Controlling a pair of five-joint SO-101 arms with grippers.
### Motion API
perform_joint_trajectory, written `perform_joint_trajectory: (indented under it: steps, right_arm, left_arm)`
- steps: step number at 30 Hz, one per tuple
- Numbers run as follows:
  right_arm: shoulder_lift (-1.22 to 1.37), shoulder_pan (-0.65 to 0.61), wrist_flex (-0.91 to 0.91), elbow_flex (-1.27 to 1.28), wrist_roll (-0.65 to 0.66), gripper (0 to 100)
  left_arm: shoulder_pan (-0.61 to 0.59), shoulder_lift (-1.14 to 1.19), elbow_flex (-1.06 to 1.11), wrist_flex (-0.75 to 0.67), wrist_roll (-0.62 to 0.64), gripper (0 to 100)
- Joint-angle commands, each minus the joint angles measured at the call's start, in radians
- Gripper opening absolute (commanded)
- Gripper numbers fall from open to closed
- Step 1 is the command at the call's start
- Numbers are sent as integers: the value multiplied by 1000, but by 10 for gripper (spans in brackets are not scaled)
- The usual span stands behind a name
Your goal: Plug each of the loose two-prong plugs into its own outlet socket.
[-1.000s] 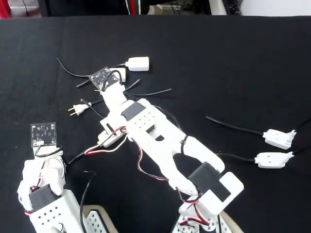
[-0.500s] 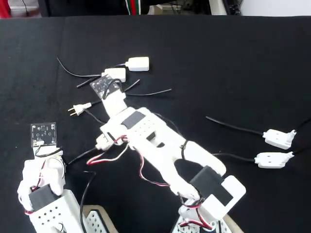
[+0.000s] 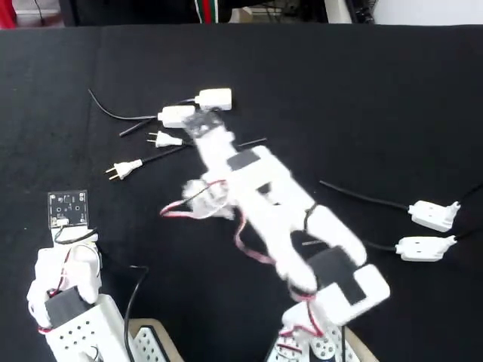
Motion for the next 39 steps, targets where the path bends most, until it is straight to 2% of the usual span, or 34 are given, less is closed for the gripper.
perform_joint_trajectory:
  steps: [1,6,15,22,25,28,32,36,39]
  right_arm:
    - [-73,160,40,-7,98,11]
    - [-134,338,57,-5,175,11]
    - [-151,295,57,-19,141,11]
    - [-159,310,172,-119,126,34]
    - [-199,285,186,-163,60,165]
    - [-255,192,232,-203,43,281]
    - [-305,52,267,-274,0,341]
    - [-306,-12,267,-363,-94,393]
    - [-286,-68,285,-392,-106,410]
  left_arm:
    - [-7,-9,-5,-2,-5,116]
    - [-7,-9,-5,-2,-5,116]
    - [-7,-9,-5,-2,-5,116]
    - [-7,-9,-5,-3,-5,116]
    - [-7,-9,-5,-3,-5,116]
    - [-7,-9,-5,-3,-5,116]
    - [-7,-9,-5,-3,-6,116]
    - [-7,-9,-5,-3,-6,116]
    - [-7,-9,-5,-3,-6,116]
